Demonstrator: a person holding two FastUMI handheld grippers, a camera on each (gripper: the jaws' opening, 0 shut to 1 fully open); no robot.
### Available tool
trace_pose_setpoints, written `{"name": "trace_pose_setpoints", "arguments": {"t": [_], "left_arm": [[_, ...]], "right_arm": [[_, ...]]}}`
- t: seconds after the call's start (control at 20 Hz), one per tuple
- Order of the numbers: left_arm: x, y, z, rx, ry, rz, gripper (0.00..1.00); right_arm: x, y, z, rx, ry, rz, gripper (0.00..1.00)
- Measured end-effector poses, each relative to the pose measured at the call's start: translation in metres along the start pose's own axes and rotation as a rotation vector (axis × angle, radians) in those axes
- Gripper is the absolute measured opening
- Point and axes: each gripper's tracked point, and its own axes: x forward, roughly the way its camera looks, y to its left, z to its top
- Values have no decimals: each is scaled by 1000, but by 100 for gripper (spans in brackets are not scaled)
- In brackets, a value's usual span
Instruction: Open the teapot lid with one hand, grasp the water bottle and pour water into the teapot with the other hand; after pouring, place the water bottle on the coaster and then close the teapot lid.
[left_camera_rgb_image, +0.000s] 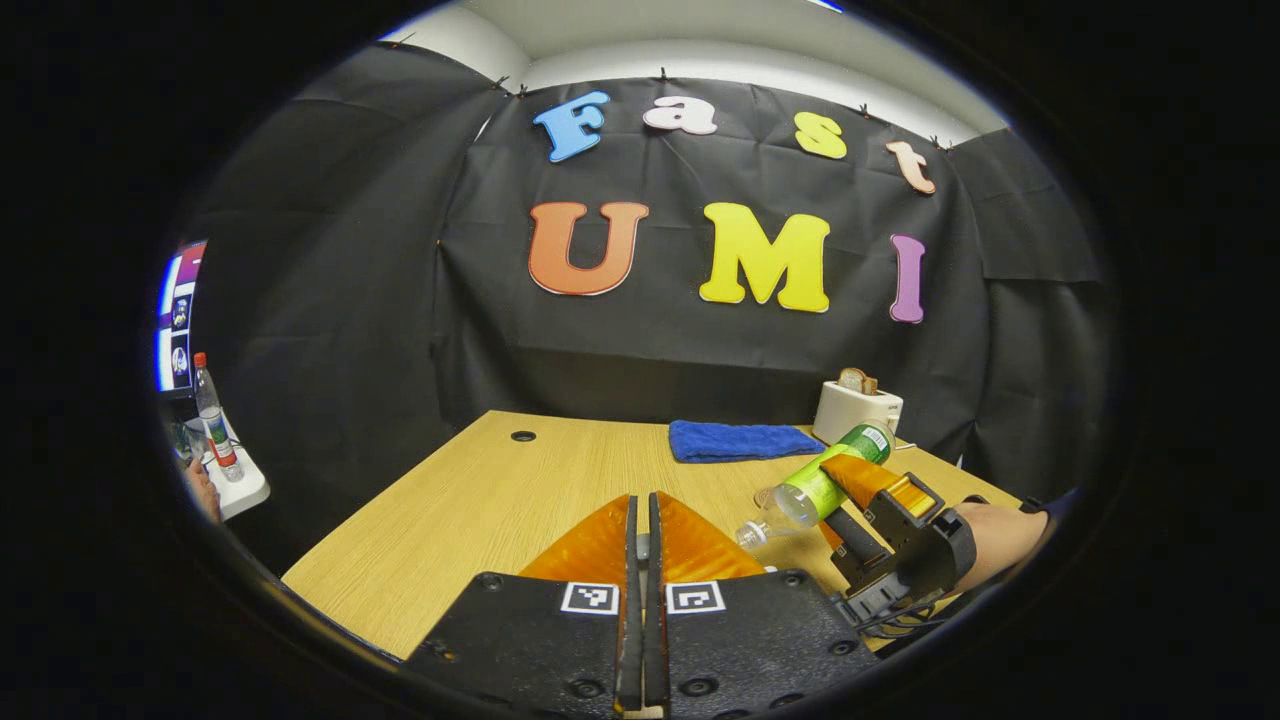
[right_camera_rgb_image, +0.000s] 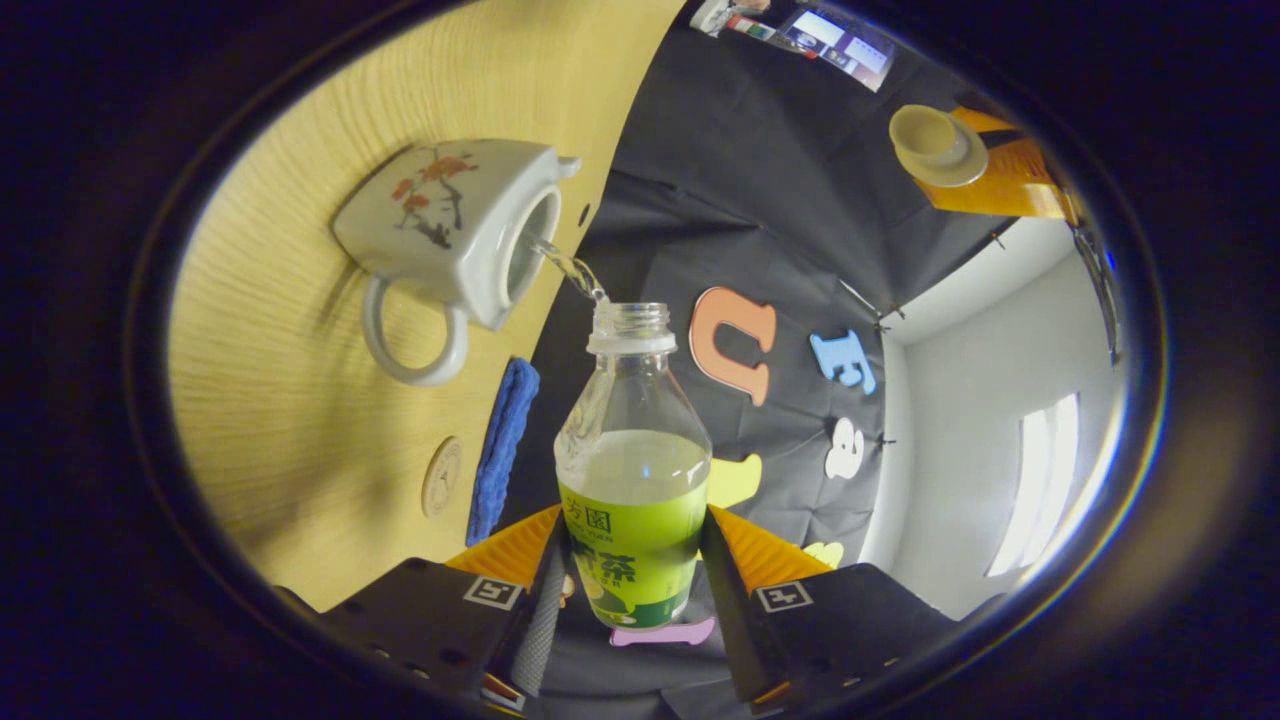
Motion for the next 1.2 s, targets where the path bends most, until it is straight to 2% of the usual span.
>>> {"name": "trace_pose_setpoints", "arguments": {"t": [0.4,0.65,1.2], "left_arm": [[-1,1,-3,0,8,-3,4],[-2,-5,0,14,4,-24,3],[0,-2,-6,23,19,-4,4]], "right_arm": [[0,-1,1,-86,-35,-20,69],[-4,-9,9,-165,-75,-92,70],[-7,-28,15,-223,-110,-166,70]]}}
